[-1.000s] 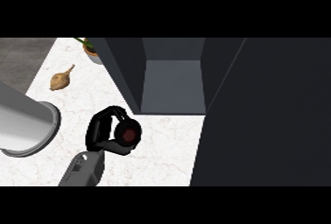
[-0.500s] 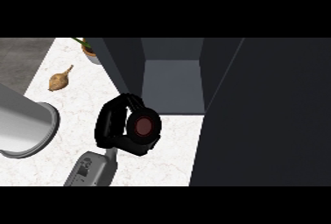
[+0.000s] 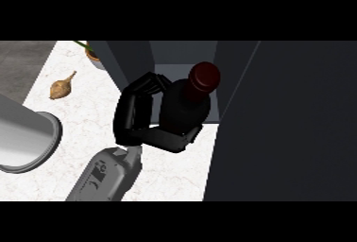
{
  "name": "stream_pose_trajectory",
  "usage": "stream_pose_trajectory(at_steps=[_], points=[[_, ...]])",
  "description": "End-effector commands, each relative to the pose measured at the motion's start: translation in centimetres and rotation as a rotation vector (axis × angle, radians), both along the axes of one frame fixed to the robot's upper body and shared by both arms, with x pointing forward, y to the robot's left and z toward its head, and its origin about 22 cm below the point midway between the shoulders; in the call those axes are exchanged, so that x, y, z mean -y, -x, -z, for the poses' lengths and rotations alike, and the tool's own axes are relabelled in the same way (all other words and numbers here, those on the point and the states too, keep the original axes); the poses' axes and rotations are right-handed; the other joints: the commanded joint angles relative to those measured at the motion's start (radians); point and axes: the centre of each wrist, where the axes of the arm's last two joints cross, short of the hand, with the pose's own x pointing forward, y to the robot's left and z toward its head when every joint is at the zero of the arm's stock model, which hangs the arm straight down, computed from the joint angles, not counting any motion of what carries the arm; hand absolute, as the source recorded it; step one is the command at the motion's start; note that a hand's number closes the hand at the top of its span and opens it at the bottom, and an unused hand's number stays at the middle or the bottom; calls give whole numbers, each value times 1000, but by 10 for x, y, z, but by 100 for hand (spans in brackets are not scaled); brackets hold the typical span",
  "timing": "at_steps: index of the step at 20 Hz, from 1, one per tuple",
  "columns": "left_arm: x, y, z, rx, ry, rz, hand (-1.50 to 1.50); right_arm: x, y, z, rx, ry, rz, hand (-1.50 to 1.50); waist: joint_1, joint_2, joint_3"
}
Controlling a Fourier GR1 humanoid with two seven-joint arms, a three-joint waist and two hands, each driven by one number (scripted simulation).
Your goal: Pick up the wine, place it into the cabinet and close the cabinet
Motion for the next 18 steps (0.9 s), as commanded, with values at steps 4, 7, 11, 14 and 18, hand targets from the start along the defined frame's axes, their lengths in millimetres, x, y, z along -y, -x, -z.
stream_pose_trajectory(at_steps=[4, 7, 11, 14, 18], points=[[23, -20, -32, -33, 24, -51, 150, 2, 21, -5, 6, -1, -76, -150, -3, 3, -1], [22, -27, -27, -31, -8, -66, 150, 2, 7, 2, -4, -14, -67, -150, 3, 4, -1], [25, -49, -18, -26, -58, -108, 150, 7, 29, 1, 1, 5, -63, -150, -8, 4, -1], [12, -60, -21, 21, -155, -112, 150, 13, 11, -1, 13, -4, -55, -150, -1, 5, 0], [25, -65, 19, 28, -176, -159, 150, 8, 18, -5, -6, 12, -100, -150, -19, 7, -1]])
